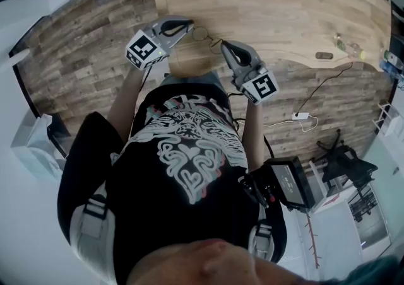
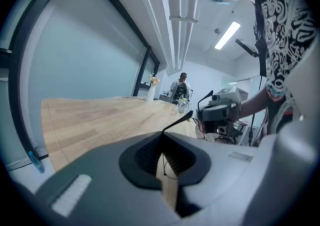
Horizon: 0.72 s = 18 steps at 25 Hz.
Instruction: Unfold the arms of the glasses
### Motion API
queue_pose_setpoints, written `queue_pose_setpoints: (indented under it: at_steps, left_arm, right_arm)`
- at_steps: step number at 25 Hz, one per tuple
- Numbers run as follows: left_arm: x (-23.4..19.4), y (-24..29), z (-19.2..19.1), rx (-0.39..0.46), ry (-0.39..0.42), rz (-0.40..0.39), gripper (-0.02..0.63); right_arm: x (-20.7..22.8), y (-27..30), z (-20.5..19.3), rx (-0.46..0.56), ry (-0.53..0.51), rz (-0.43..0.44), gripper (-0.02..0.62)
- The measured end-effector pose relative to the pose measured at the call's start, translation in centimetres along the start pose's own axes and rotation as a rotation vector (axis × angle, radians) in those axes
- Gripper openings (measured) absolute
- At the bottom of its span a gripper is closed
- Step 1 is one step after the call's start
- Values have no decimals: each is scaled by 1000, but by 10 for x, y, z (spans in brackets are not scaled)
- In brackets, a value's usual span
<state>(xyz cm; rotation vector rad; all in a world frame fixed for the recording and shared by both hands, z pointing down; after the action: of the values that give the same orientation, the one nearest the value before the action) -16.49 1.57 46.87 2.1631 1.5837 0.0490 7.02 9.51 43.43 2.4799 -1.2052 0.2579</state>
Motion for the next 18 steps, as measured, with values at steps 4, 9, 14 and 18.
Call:
queue_pose_setpoints:
  at_steps: [4,9,14,18]
  left_arm:
    - [-2,-4,13,18,-2,-5,-10]
    - [-8,-3,21,23,-10,4,-9]
    - [-12,3,27,18,-10,5,-9]
    - [-13,3,27,12,-9,3,-9]
  right_arm:
    - [-2,0,11,13,-8,13,2]
    - [4,-2,16,26,-14,18,2]
    - [12,-3,20,27,-17,29,2]
    - [15,-2,19,24,-22,12,2]
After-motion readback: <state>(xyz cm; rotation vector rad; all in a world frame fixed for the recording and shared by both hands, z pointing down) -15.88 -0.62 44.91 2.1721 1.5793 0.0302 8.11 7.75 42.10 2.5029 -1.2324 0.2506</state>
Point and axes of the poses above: the fingertips, and each gripper's own axes: y forward along the fingers, x to its right, z out of its top, the point moved 9 cm from there along -y, backward along the fingers, and after that the axes turned 3 degrees about -x, right-handed, at the moved point
